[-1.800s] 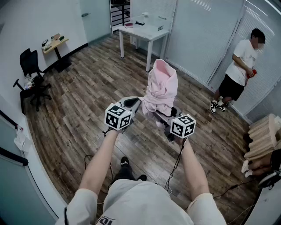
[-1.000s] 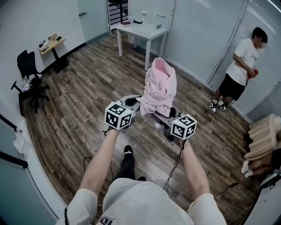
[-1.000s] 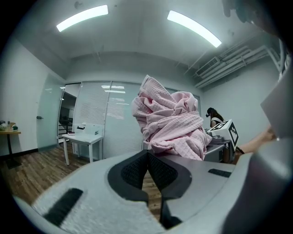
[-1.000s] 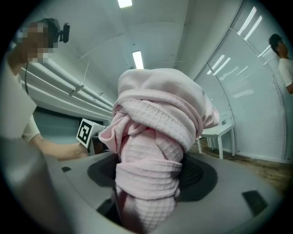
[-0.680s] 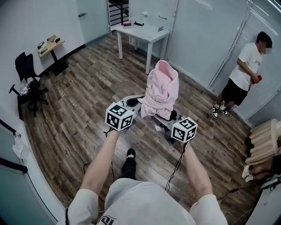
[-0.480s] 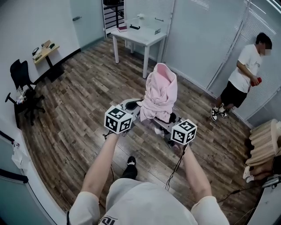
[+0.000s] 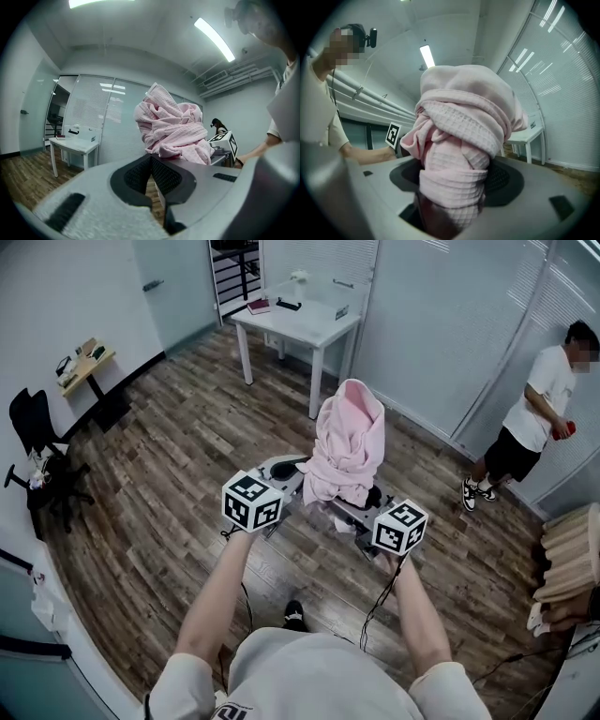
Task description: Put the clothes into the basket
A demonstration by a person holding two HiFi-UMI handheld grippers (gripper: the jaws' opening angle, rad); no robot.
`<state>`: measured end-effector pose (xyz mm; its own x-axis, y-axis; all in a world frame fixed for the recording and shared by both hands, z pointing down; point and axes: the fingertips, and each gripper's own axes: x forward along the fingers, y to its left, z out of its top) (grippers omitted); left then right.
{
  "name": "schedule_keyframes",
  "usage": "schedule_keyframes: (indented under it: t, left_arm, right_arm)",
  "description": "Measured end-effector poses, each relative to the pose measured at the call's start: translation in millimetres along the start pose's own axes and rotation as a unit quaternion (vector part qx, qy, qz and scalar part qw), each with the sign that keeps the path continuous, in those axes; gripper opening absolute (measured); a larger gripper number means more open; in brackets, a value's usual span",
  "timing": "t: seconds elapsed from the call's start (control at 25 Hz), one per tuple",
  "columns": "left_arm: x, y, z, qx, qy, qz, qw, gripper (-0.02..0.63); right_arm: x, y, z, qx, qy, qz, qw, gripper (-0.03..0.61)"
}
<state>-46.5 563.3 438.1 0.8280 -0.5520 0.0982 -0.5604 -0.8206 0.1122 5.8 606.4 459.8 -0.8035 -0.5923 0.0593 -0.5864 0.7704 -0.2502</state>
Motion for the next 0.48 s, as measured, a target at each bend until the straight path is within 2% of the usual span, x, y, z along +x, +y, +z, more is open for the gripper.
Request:
schedule_keyframes:
  t: [0.16, 0.48]
  left_arm:
    - [7.8, 36.8, 11.8, 0.012, 0.002, -0.004, 0.9999, 0.012]
    - [28.7, 79.4, 23.4, 0.023, 0.000, 0.010, 0.9997, 0.012]
  right_arm:
    - [32.0, -18.8, 16.1, -0.023, 0.008, -0.001, 1.000, 0.330]
    - [65.9, -53.6, 33.5, -0.055, 0.019, 0.007, 0.998, 0.331]
